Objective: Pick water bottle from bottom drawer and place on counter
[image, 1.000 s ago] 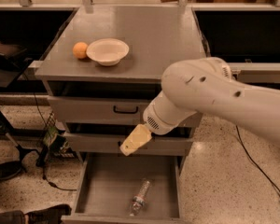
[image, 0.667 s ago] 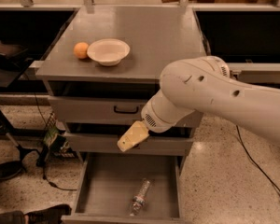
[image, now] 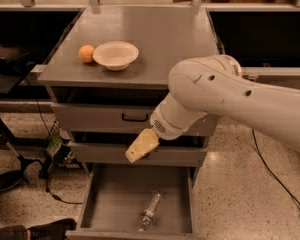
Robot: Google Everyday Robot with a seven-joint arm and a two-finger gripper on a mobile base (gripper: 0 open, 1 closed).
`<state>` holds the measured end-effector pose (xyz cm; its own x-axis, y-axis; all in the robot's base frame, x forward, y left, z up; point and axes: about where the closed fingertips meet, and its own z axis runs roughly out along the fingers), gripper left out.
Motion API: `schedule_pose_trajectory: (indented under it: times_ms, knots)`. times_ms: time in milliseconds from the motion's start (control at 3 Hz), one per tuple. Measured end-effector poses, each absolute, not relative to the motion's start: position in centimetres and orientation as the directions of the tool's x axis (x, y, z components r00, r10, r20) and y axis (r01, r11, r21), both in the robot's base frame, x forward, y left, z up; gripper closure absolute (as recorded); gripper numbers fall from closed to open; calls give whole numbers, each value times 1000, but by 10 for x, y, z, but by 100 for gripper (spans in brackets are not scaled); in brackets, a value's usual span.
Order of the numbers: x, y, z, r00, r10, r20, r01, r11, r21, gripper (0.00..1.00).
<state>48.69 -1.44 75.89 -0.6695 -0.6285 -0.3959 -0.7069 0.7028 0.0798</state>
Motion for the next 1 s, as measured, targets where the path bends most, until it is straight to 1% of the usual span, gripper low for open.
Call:
schedule_pose_trajectory:
  times_ms: [333,667,1000]
  knots:
    - [480,-12,720,-705,-627,-330,-692,710,131,0]
    - [459,-7,654,-764,-592,-256,-640,746,186,0]
    - [427,7,582,-804,-560,-201,-593,776,213,0]
